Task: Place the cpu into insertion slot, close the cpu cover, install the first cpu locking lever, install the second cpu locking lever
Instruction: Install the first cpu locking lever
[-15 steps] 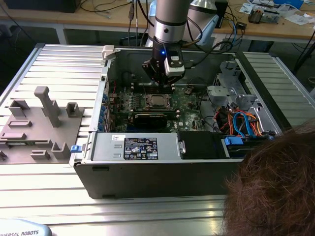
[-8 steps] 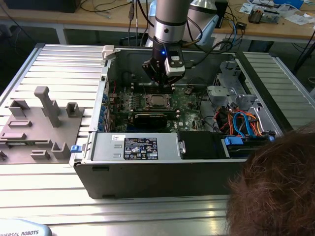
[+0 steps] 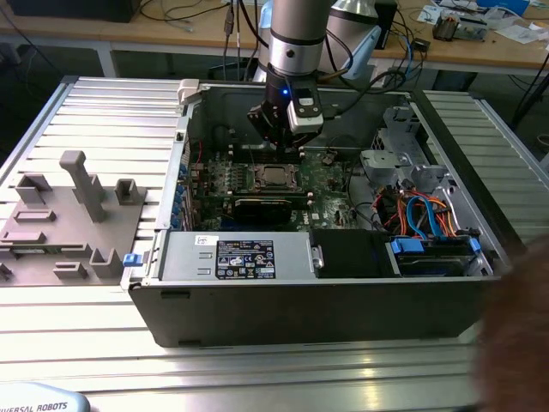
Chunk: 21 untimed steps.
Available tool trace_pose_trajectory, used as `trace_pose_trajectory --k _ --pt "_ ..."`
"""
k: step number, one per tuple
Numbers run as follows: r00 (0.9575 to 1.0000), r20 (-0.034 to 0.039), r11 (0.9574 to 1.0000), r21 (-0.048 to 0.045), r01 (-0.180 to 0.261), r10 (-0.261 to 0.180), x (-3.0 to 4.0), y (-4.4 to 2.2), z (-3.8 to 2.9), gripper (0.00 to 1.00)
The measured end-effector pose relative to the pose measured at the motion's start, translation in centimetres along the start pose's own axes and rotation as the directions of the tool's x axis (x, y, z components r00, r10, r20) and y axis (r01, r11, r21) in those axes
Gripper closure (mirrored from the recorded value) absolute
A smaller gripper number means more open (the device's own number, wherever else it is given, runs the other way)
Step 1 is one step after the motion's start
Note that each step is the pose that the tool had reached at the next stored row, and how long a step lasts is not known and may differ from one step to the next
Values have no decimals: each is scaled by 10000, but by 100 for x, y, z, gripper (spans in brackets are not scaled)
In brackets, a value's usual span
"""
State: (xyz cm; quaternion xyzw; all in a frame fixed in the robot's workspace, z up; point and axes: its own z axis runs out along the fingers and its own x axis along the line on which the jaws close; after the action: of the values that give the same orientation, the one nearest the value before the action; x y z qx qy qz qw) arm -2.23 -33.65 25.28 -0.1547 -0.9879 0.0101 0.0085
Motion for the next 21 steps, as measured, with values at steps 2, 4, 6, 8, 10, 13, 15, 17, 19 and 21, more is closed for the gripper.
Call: trace_pose_trajectory --k 2,4,6,8,10,13,15,17,19,21 --pt "10000 1 10000 0 32 -32 0 0 0 89" --pt "10000 1 10000 -5 81 -81 0 0 0 89" --pt "9999 -16 9998 -62 164 -164 0 0 0 89" --pt "9998 -25 9998 -94 196 -196 0 0 0 89" --pt "9997 -40 9996 -148 234 -234 0 0 0 89" --pt "9995 -55 9993 -207 311 -312 0 1 1 89" --pt "9994 -55 9992 -207 348 -349 0 0 0 89" --pt "9992 -54 9990 -206 405 -406 0 0 0 89" --pt "9990 -54 9989 -205 433 -434 0 0 0 89" --pt "9989 -53 9987 -205 460 -461 0 0 0 89"
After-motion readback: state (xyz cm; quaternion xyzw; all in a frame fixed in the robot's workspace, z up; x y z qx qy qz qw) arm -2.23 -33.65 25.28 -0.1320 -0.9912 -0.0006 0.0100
